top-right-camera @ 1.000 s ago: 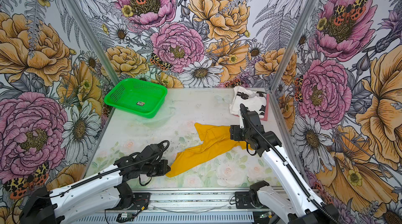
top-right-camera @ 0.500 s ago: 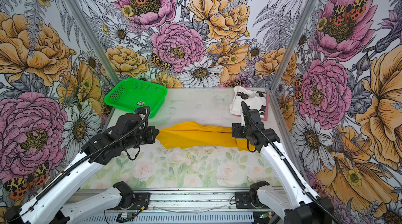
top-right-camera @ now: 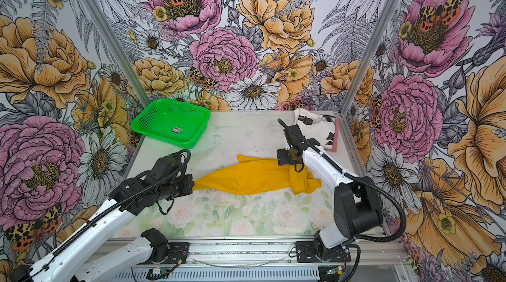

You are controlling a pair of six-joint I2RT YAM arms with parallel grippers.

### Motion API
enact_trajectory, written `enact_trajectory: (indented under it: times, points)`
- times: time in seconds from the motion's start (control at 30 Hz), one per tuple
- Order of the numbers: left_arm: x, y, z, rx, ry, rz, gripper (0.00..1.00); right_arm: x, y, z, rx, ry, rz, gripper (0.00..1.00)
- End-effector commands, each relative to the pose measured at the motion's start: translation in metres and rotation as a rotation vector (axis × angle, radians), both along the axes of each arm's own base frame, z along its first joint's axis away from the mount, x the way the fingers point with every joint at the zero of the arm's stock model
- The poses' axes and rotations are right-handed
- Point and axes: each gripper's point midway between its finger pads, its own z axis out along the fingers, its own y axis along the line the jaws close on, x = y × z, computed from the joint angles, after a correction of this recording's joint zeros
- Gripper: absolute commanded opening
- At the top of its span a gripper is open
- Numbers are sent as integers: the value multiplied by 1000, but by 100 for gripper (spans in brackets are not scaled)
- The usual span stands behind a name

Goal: Fold and stack the t-shirts

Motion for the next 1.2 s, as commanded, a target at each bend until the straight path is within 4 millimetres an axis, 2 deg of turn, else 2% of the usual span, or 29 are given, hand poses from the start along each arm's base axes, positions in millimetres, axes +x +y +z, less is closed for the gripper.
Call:
enact_trajectory:
  times: [0.0,0.17,0.37,0.47,0.57,0.73,0.8,0.87,0.93,1.0,1.1,1.17]
  points:
    - [-24,-13,-27,-59,66,60,0,28,42,4,33,-35,107,72]
    - [-57,-15,-70,-55,138,102,0,50,101,-17,51,13,223,72]
    - [-78,-7,-103,-22,216,109,0,57,154,-48,33,73,311,73]
    - [-84,-3,-114,-11,235,103,0,58,171,-58,30,90,334,73]
    - [-84,0,-115,-15,224,107,0,56,182,-70,21,112,351,73]
    - [-82,2,-115,-35,213,116,0,59,190,-88,-46,119,347,71]
    - [-82,3,-115,-45,209,118,0,63,189,-92,-84,110,336,62]
    - [-80,3,-113,-55,201,120,0,67,187,-92,-114,99,324,38]
    - [-78,3,-110,-64,190,120,0,74,184,-78,-130,65,319,21]
    - [-72,2,-102,-68,171,113,0,82,183,-47,-120,-1,317,5]
    - [-57,-7,-86,-104,129,90,0,97,171,29,-82,-137,288,0]
    - [-40,-13,-68,-115,89,76,0,102,153,91,-73,-249,265,0]
